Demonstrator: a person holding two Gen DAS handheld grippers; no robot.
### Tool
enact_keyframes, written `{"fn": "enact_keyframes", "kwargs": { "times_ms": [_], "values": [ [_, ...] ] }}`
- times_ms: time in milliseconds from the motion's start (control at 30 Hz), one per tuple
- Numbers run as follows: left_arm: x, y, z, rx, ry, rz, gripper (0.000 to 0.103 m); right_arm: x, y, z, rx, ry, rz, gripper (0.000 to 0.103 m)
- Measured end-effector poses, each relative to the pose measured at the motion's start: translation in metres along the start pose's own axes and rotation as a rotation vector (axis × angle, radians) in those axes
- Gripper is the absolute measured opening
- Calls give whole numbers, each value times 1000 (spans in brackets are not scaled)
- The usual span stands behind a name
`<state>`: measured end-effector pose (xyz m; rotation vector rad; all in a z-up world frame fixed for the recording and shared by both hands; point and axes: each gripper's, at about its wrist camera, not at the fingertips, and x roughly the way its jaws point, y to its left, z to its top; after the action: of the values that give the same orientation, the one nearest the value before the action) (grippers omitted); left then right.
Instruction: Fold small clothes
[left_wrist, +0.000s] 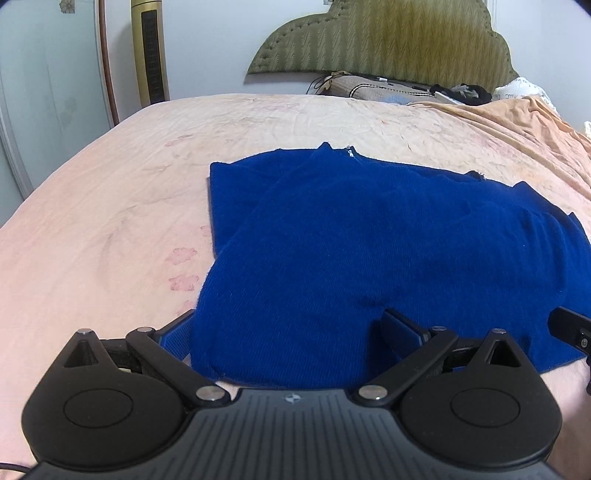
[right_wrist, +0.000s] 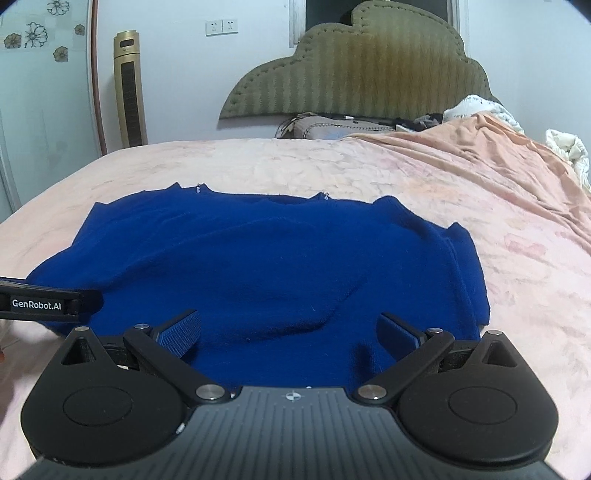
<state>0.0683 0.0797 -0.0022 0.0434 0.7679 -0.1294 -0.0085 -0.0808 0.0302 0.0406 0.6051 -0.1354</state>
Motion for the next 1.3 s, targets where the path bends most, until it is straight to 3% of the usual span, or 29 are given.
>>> {"fn": "enact_keyframes", "kwargs": {
  "times_ms": [133, 367, 800, 1000, 1300],
  "values": [
    [-4, 0, 1, 9, -5, 7, 103, -4, 11, 1, -53, -21, -24, 102],
    [-9, 11, 11, 12, -22, 26, 103, -11, 38, 4, -188, -40, 10, 102],
    [-9, 22, 20, 25, -18, 43, 103, -21, 75, 5, -326, -64, 78, 102],
    [-1, 41, 31, 11, -5, 9, 103, -24, 98, 7, -398, -84, 103, 99],
    [45, 99, 81, -62, 53, -84, 103, -21, 156, -11, -644, -123, 97, 94]
  ]
}}
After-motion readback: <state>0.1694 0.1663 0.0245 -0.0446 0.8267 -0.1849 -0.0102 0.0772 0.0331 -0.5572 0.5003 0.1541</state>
